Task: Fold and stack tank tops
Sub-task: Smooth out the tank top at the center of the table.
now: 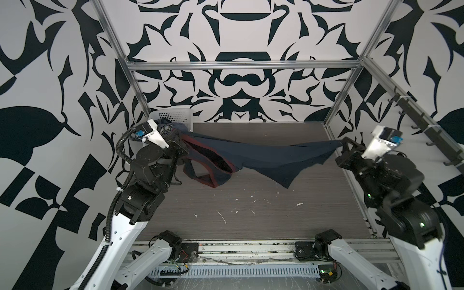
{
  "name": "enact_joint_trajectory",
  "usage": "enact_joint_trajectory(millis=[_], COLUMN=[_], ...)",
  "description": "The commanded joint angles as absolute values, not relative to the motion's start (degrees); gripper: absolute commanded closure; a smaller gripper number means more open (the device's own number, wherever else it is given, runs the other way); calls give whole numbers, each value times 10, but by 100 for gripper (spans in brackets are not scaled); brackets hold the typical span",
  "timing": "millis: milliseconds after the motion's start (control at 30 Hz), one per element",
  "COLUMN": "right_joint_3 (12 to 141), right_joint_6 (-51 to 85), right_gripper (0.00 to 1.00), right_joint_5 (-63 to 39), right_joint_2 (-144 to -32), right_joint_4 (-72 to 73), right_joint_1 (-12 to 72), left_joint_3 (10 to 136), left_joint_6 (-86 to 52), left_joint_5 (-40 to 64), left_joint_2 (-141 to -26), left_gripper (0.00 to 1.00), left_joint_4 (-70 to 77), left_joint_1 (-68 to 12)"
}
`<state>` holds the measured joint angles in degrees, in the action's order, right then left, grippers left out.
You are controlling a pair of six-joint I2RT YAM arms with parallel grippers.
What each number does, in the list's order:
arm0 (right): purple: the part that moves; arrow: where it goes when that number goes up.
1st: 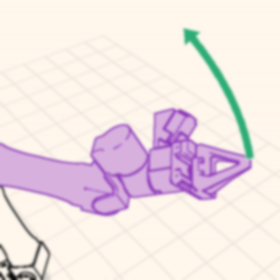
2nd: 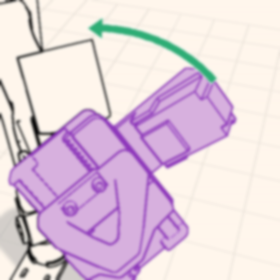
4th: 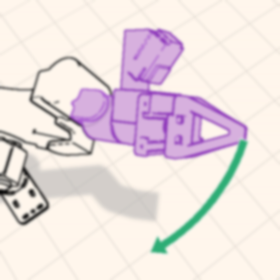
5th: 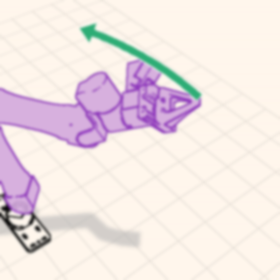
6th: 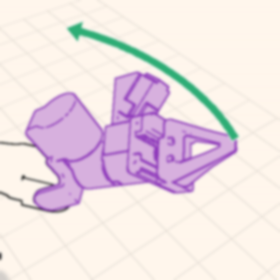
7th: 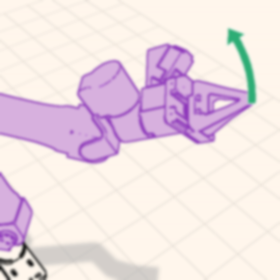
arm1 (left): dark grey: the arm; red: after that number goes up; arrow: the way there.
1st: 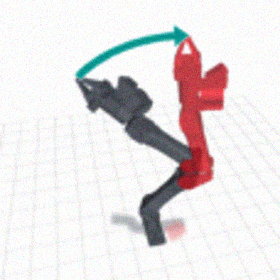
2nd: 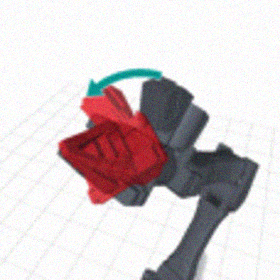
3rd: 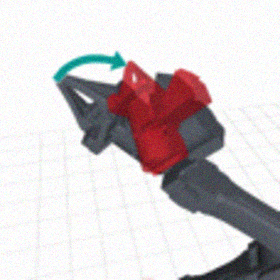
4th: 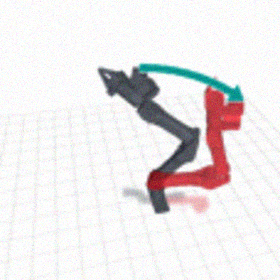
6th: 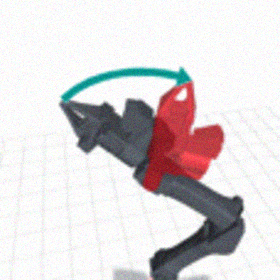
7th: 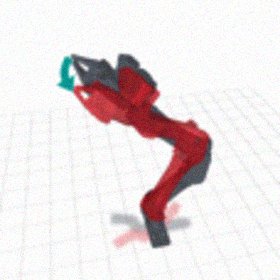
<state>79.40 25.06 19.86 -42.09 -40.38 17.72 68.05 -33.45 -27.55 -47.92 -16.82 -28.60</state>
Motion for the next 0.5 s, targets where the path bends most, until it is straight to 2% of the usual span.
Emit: enact_joint_trajectory(millis=[0, 133, 233, 400, 467], right_joint_3=[761, 709, 693, 755, 806], right_joint_6=[246, 247, 242, 266, 274], right_gripper=[100, 100, 100, 100, 100], right_joint_5=[236, 251, 257, 84, 51], right_joint_2=[-452, -486, -551, -688, -728], right_joint_4=[-444, -422, -396, -355, -349], right_joint_1=[176, 175, 160, 34, 10], left_joint_3=[673, 660, 709, 893, 999], left_joint_6=[-357, -383, -399, -409, -392], left_joint_5=[-257, -235, -180, -78, -47], left_joint_2=[-518, -615, -743, -940, -1000], left_gripper=[97, 95, 95, 97, 99], left_joint_4=[-175, -194, -231, -306, -332], left_joint_1=[-284, -281, -260, -211, -206])
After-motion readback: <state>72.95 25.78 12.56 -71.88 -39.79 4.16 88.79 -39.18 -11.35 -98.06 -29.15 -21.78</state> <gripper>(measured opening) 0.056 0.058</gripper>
